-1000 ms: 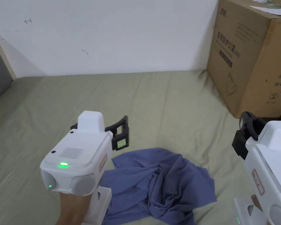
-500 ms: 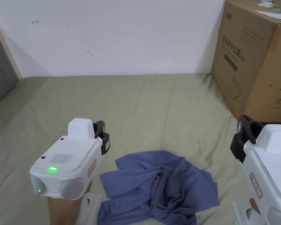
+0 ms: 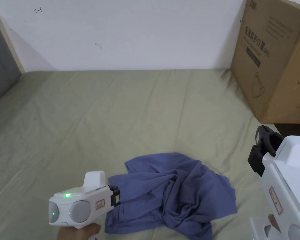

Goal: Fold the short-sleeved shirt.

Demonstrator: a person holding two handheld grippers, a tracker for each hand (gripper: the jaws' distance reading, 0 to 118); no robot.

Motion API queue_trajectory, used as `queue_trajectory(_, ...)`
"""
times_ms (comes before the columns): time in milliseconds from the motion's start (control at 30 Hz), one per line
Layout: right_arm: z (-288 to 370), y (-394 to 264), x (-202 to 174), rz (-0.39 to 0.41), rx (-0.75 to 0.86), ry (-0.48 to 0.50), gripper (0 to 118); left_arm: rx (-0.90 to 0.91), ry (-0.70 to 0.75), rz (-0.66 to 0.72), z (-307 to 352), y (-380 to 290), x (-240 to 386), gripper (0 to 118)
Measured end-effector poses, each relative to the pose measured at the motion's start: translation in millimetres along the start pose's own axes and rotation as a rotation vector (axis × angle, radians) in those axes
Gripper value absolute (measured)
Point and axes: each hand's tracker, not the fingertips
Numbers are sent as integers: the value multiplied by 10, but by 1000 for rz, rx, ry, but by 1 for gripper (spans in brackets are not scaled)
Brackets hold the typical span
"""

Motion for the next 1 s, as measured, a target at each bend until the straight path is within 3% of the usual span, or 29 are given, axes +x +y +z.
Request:
queue_trajectory(100,-30,-45,2,-2,-20,1,0,-82,9,50,-216,-177,-178,2)
queue_trajectory(133,-38,-57,0,-1,-25,1,0,-118,33,50,-262,-228,-197,13)
queue_trajectory(167,-46,-68,-2,1,-30,0,0,-156,37,49,-218,-260,-144,27)
queue_trajectory(233,-63,-86,-1,1,-38,1,0,-176,51,55,-235,-347,-116,82)
queue_trajectory(267,-72,-94,-1,1,-43,2,0,-190,62,49,-260,-385,-106,98)
queue_trajectory(300,-78,-100,-3,1,-46,2,0,-196,63,47,-376,-434,-159,104)
queue_trajectory(400,-111,-140,4,2,-55,3,0,-223,88,48,-534,-487,-147,102)
queue_trajectory(467,-125,-157,8,2,-62,2,0,-244,84,34,-544,-493,-114,77)
queue_trajectory(567,-136,-174,10,4,-72,2,0,-230,140,-63,-569,-569,-17,61)
queue_trajectory(600,-148,-186,21,5,-77,2,0,-217,157,-89,-534,-572,15,47)
queue_trajectory(633,-172,-214,44,5,-84,0,0,-201,136,-119,-494,-572,54,18)
queue_trajectory(667,-206,-246,68,4,-97,-3,0,-190,109,-136,-476,-568,80,3)
queue_trajectory(800,-423,-432,172,-14,-211,-15,6,-140,58,-103,-400,-471,86,2)
queue_trajectory(867,-605,-570,231,-17,-294,-26,44,-111,33,-76,-351,-420,7,2)
queue_trajectory(933,-856,-743,309,-28,-413,-32,100,-66,-2,-61,-248,-366,-10,2)
queue_trajectory(967,-1002,-849,352,-43,-472,-37,107,-66,-10,-61,-147,-277,24,2)
queue_trajectory(1000,-1140,-961,400,-58,-530,-33,108,-59,-19,-58,-101,-230,29,2)
